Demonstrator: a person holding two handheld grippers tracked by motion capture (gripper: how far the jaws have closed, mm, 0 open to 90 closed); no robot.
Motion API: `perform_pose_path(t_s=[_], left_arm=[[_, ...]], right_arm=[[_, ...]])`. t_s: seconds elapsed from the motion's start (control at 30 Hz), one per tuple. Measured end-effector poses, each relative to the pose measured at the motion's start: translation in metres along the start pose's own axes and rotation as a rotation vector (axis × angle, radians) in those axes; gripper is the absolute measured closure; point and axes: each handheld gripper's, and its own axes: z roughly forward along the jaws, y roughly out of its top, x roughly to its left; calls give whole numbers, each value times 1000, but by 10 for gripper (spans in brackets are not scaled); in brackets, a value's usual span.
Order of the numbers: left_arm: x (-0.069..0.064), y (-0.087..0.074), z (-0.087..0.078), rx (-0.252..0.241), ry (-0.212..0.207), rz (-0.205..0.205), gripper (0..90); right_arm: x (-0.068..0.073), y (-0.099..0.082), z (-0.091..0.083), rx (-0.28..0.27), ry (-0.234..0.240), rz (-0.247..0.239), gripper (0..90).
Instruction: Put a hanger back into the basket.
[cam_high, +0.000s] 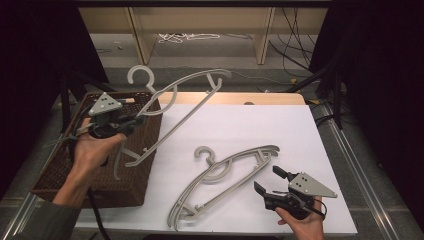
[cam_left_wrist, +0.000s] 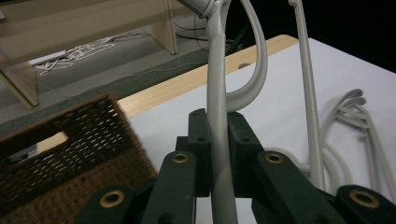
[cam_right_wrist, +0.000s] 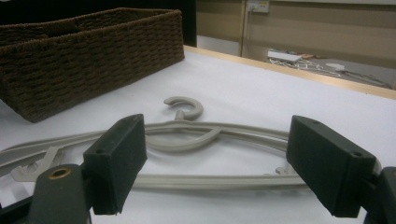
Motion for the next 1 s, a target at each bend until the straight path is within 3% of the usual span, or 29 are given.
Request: perform_pose_path(t_s=[0.03, 0.07, 0.1, 0.17, 0.33, 0.4, 0.43, 0.47, 0.67, 0.9, 1.0], left_arm=[[6, -3, -2, 9, 18, -3, 819], [14, -9, -4, 9, 23, -48, 819], [14, -9, -4, 9, 23, -48, 819], [29, -17, -8, 23, 58, -66, 819], [49, -27, -14, 25, 101, -100, 819], [65, -36, -19, 30, 141, -123, 819], [65, -36, -19, 30, 141, -123, 819], [75, -42, -22, 36, 163, -127, 819], [97, -56, -35, 39, 225, -124, 818], [112, -66, -44, 50, 257, -98, 819], [119, -71, -48, 47, 297, -98, 819]], right_arm=[[0, 0, 0, 0, 0, 0, 210], [0, 0, 1, -5, -2, -10, 210], [-1, 0, 0, 3, 1, -12, 211], [0, 0, 1, -2, 7, -9, 210], [0, 0, 1, -3, 3, 1, 211], [-1, 0, 1, -6, -2, -6, 211], [-1, 0, 1, -6, -2, -6, 211], [-1, 0, 1, 5, -1, -9, 210], [-1, 0, 1, 9, -3, -12, 210], [0, -1, 3, -2, 10, -3, 210], [0, -1, 4, 6, 14, -5, 210]])
